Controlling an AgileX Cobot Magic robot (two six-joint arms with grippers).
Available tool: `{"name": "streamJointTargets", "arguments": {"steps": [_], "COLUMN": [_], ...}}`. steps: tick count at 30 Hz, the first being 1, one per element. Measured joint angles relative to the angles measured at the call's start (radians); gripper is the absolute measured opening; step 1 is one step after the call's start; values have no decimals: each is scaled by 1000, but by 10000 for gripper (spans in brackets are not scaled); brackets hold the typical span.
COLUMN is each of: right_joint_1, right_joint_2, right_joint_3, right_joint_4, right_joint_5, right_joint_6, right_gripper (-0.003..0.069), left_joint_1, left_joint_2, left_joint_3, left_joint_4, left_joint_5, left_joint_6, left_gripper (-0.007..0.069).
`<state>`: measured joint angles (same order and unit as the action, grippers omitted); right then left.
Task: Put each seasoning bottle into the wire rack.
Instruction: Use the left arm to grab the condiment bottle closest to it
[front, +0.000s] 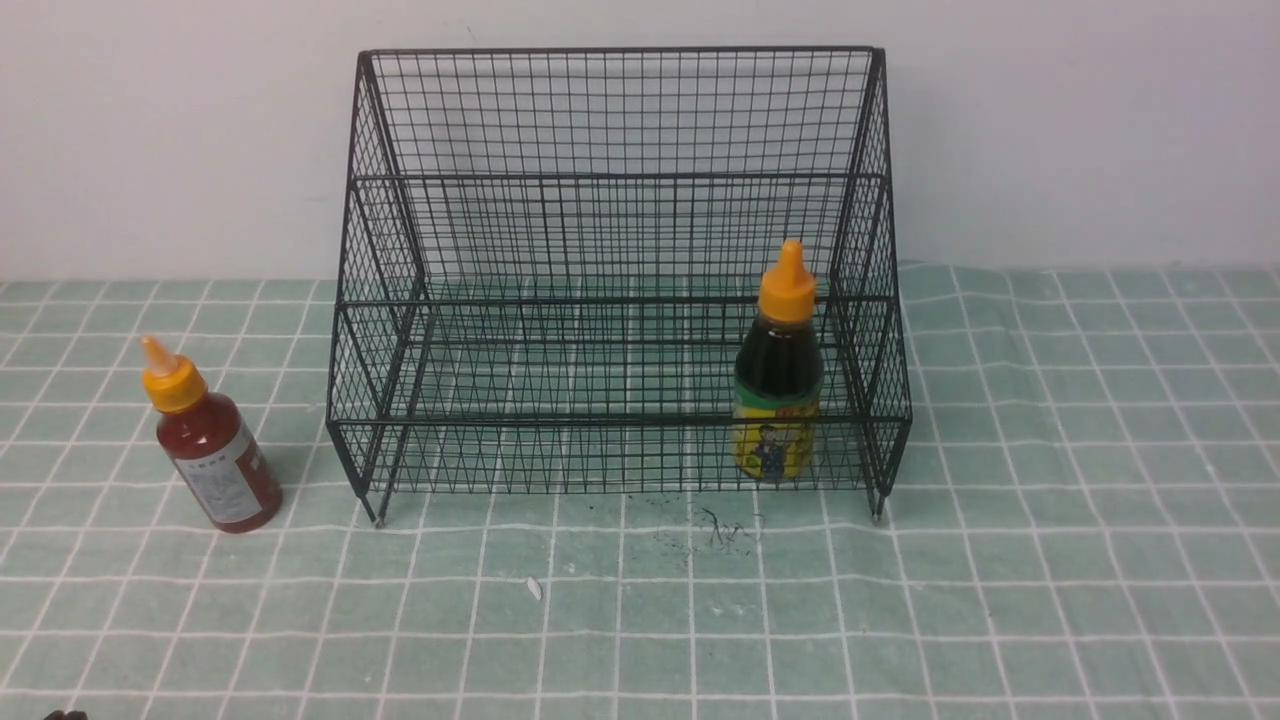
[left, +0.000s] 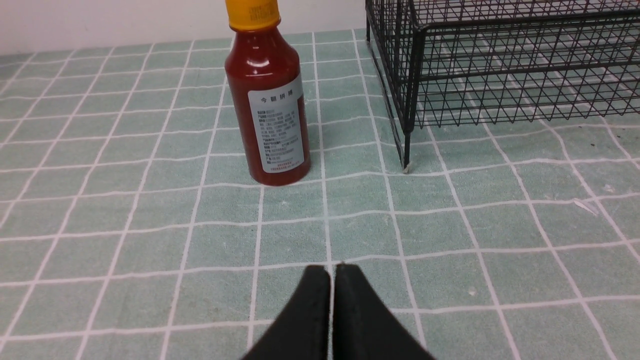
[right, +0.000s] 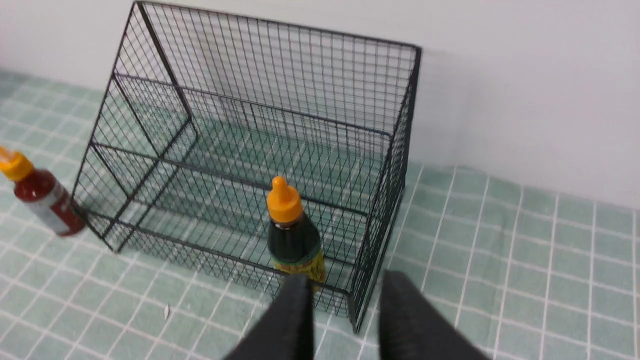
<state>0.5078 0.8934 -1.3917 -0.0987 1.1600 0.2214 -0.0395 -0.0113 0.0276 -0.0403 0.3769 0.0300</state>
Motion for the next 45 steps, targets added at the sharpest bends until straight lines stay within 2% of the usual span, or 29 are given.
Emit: {"name": "streamJointTargets", "arguments": {"steps": [3,5,10,15,21,27,33,36,37,41,45], "right_joint_1": [0,0,0,0,0,0,-4,-86,-169,-367,-494], "right_joint_2": [-206,-365,-702,-843,-884,-885,-888,-889,-890,-904,-905], "right_joint_3": [222,431,770,927,994,1000,1012,1066,1116,1287,1407], "right_joint_4": [-12,-26,-71,-83,-72,-84,-152,-159,-152,-135,-113], "right_joint_5": [-178,-325,-612,-748,-771,-754,-747,-759,-762,-762,-747], "right_joint_6": [3,5,46,135,207,211,178,160,157,157,160], "right_gripper": [48,6,-13,-12,-12,-12,-12,-12,-12,-12,-12], "left_joint_1": [0,0,0,0,0,0,0,0,0,0,0], "left_joint_2": [0,0,0,0,0,0,0,0,0,0,0], "left_joint_3": [0,0,0,0,0,0,0,0,0,0,0], "left_joint_4": [0,0,0,0,0,0,0,0,0,0,0], "left_joint_5": [0,0,0,0,0,0,0,0,0,0,0], "left_joint_6": [0,0,0,0,0,0,0,0,0,0,1], "left_gripper": [-6,-6,-6,-6,-6,-6,-6,-6,-6,-6,-6]}}
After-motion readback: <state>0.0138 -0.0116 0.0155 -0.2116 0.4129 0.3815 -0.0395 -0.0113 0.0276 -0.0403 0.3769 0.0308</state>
